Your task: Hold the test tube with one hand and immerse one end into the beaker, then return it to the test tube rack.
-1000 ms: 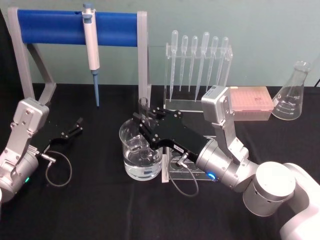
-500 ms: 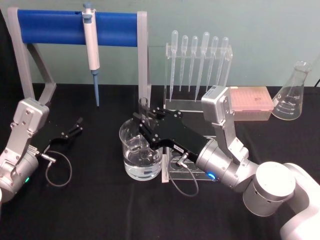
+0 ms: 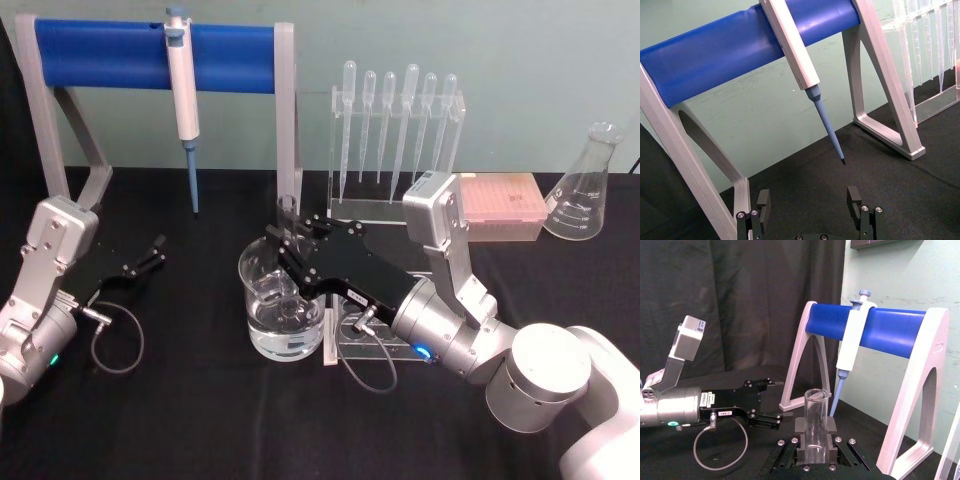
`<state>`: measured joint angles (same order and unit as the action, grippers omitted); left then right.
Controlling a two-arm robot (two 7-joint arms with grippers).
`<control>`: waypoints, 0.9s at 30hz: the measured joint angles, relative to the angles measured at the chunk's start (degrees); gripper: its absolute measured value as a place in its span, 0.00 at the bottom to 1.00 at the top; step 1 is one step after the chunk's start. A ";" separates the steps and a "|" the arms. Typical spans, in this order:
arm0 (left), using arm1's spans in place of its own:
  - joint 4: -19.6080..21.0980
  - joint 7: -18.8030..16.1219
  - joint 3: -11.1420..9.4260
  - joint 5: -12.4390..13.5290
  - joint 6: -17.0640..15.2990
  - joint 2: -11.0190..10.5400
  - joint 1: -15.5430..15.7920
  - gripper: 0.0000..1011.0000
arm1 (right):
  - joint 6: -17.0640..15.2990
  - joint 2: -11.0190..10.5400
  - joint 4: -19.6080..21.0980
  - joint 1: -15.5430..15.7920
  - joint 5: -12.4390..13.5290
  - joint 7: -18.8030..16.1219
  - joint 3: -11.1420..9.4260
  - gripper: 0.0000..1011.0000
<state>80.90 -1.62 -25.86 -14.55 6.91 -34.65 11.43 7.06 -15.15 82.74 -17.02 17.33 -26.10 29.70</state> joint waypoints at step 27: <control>0.00 0.00 0.00 0.00 0.00 0.00 0.00 0.99 | 0.00 0.00 0.00 0.00 0.00 0.00 0.00 0.23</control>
<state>80.90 -1.62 -25.86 -14.55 6.91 -34.65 11.43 7.06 -15.15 82.74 -17.02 17.33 -26.10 29.70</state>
